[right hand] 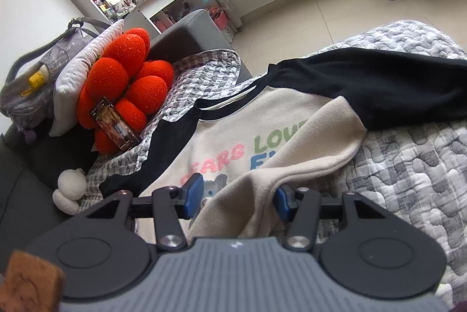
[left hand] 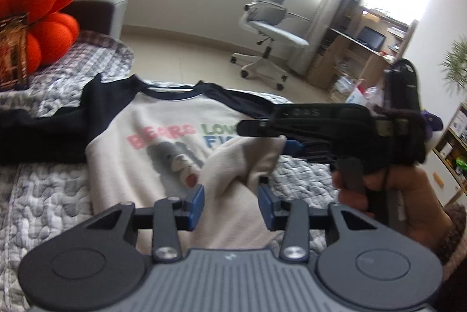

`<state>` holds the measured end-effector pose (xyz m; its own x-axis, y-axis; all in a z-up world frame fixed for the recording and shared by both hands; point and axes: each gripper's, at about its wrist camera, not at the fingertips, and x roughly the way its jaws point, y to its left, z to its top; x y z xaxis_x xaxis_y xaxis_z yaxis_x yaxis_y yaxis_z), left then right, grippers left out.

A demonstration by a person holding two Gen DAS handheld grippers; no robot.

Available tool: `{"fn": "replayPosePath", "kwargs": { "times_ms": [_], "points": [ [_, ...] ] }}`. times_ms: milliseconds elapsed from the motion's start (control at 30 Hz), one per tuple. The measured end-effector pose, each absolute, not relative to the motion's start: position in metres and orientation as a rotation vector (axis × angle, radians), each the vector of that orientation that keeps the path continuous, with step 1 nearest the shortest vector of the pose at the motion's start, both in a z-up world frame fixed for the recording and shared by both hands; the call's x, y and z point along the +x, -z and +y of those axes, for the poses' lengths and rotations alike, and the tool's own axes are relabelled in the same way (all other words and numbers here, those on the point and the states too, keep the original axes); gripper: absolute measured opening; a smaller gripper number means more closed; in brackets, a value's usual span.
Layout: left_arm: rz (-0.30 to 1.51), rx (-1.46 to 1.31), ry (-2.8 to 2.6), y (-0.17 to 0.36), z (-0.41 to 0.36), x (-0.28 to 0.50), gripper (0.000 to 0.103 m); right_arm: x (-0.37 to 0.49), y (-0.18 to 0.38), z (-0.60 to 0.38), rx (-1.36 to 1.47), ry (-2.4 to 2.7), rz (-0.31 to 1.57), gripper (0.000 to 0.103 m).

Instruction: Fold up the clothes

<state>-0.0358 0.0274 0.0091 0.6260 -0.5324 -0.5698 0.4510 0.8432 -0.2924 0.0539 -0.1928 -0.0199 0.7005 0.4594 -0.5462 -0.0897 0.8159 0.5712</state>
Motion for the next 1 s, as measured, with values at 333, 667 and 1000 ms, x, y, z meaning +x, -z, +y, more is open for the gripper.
{"fn": "replayPosePath", "kwargs": {
  "times_ms": [333,667,1000],
  "points": [
    [0.71,0.216,0.645,0.011,-0.023,-0.055,0.05,0.058,0.026,-0.209,0.627,-0.334,0.774,0.055],
    [0.704,-0.012,0.572,-0.002,0.011,-0.041,0.009,0.045,0.027,-0.221,0.61,-0.358,0.807,0.055],
    [0.656,-0.354,0.553,-0.012,0.045,-0.029,0.009,0.015,0.017,-0.23,0.616,-0.388,0.802,0.055]
  ]
}}
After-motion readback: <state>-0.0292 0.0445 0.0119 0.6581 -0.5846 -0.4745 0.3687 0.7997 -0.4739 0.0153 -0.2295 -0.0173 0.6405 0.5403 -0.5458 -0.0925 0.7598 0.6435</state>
